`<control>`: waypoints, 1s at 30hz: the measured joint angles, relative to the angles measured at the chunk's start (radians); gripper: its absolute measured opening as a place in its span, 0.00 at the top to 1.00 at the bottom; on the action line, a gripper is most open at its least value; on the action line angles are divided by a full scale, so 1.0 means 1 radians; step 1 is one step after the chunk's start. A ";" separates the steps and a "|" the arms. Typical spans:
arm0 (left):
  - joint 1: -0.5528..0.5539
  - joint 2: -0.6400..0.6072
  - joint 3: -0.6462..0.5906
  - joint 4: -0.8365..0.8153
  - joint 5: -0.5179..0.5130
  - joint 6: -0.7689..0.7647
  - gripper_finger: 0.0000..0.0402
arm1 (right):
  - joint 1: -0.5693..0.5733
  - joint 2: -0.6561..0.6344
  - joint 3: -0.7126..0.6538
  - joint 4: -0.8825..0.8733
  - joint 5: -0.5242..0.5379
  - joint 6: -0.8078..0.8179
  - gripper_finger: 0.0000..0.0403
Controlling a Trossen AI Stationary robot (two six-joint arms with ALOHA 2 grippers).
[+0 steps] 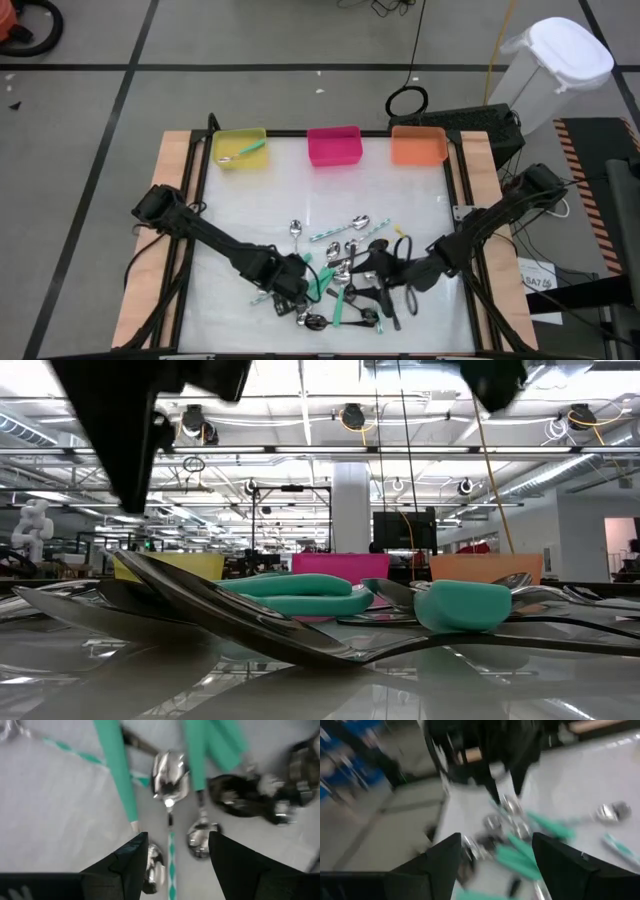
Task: Sort silverware by color (type)
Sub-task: Put the light green spoon into the yellow bin
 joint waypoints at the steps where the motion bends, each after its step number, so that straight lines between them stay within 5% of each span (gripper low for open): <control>1: 0.003 0.000 0.023 -0.013 -0.001 0.003 0.48 | 0.000 -0.023 0.013 -0.003 0.001 0.000 0.40; 8: -0.005 0.000 0.219 -0.086 -0.057 -0.008 0.48 | -0.024 -0.162 0.167 -0.015 0.058 -0.048 0.40; 16: -0.026 0.000 0.368 -0.080 -0.192 -0.045 0.48 | -0.024 -0.210 0.357 -0.241 0.214 -0.179 0.40; 23: -0.028 0.000 0.379 -0.086 -0.234 0.015 0.48 | -0.023 -0.208 0.400 -0.391 0.213 -0.179 0.40; 30: -0.009 0.000 0.379 -0.224 -0.235 -0.187 0.48 | -0.022 -0.217 0.400 -0.586 0.089 -0.083 0.40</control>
